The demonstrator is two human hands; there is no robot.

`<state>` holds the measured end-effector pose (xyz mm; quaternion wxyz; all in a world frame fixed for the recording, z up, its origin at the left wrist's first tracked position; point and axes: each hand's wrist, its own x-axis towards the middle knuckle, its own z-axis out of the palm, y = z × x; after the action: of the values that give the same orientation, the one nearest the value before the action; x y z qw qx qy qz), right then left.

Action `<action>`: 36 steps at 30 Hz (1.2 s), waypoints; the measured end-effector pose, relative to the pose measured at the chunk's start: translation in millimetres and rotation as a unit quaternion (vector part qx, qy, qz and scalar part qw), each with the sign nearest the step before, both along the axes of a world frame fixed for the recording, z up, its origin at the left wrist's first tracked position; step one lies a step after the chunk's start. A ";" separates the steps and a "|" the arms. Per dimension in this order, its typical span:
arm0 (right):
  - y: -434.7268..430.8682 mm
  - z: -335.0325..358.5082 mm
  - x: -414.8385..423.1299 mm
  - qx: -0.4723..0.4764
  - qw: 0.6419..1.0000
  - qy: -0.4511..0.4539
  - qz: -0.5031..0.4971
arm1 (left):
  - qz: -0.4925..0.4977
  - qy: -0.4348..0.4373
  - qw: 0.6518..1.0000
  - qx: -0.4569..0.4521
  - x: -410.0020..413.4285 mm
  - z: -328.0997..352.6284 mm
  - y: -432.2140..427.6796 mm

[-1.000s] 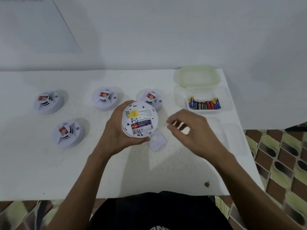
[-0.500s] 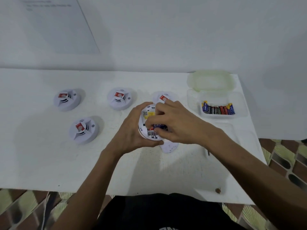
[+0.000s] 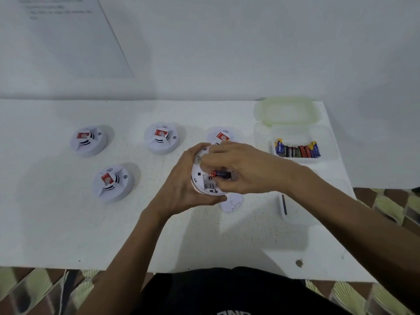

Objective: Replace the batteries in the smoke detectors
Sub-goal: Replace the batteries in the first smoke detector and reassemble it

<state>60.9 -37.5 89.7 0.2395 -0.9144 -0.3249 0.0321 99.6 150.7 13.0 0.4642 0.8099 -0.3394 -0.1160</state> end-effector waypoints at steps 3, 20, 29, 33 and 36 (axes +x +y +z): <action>-8.9 1.9 -10.6 0.124 0.989 0.044 -0.075 | 0.015 -0.018 1.000 -0.012 0.6 3.8 1.6; -102.7 -50.4 -109.5 0.088 0.857 0.229 -0.453 | 0.044 -0.037 0.998 -0.015 2.7 -2.9 8.9; -100.3 -88.9 -105.5 0.034 0.830 0.268 -0.487 | 0.063 -0.036 0.997 -0.004 -1.5 -1.6 12.4; -107.3 -70.8 -100.4 0.020 0.834 0.278 -0.475 | 0.071 -0.041 0.997 0.002 -0.9 -2.0 14.1; -115.4 -50.0 -81.7 0.041 0.842 0.246 -0.479 | 0.075 -0.040 0.996 0.004 -0.6 -2.9 15.5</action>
<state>-20.8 -152.9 39.7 0.3347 -0.9073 0.2222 0.1238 99.0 166.2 10.1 0.4543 0.8391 -0.2951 -0.0496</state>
